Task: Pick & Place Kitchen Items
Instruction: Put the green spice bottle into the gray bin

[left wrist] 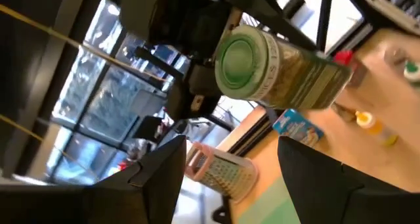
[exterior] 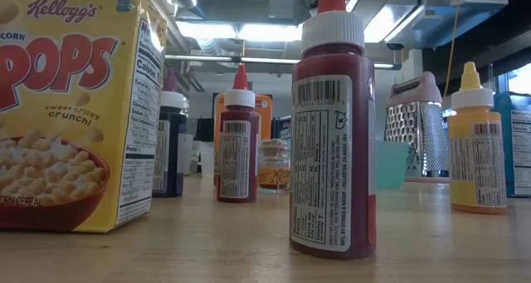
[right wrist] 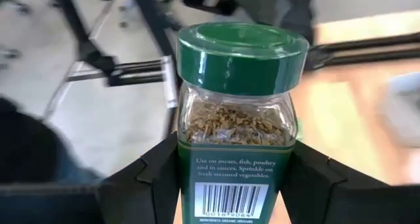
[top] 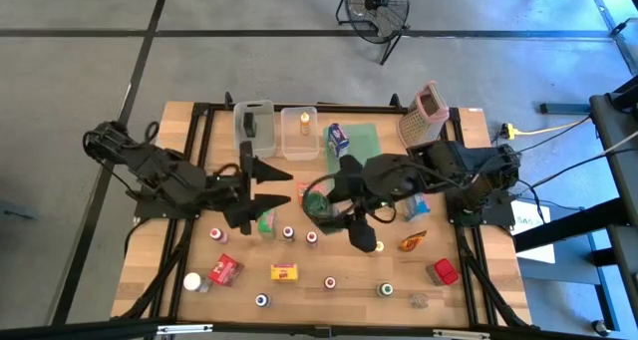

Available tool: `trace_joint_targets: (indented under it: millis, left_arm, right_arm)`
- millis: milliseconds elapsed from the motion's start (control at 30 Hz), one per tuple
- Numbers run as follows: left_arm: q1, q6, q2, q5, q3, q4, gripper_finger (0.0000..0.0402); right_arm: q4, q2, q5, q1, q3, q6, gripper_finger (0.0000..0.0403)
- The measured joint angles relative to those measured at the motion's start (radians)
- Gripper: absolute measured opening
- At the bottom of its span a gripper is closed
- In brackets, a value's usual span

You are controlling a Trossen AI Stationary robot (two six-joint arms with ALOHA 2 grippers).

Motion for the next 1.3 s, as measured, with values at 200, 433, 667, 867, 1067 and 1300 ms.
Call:
trace_joint_targets:
  millis: [200, 433, 667, 867, 1067, 1300]
  left_arm:
    - [-0.006, 0.055, 0.023, 0.004, 0.000, -0.079, 0.0235]
    - [-0.026, 0.115, 0.023, 0.015, 0.000, -0.087, 0.0235]
    - [-0.022, 0.073, 0.023, 0.153, 0.000, -0.141, 0.0235]
    - [-0.003, 0.002, 0.023, 0.286, 0.000, -0.236, 0.0235]
    - [0.003, 0.034, 0.023, 0.318, 0.000, -0.243, 0.0235]
    - [0.004, 0.059, 0.036, 0.314, 0.000, -0.217, 0.0235]
  right_arm:
    - [-0.010, 0.009, -0.176, -0.049, 0.001, 0.069, 0.0202]
    - [-0.025, 0.049, -0.312, -0.100, 0.000, 0.123, 0.0202]
    - [-0.004, 0.119, -0.431, -0.123, -0.001, 0.140, 0.0202]
    - [0.015, 0.136, -0.467, -0.124, -0.001, 0.143, 0.0202]
    - [0.064, 0.153, -0.472, -0.124, -0.001, 0.161, 0.0202]
    - [0.087, 0.178, -0.473, -0.124, -0.001, 0.170, 0.0202]
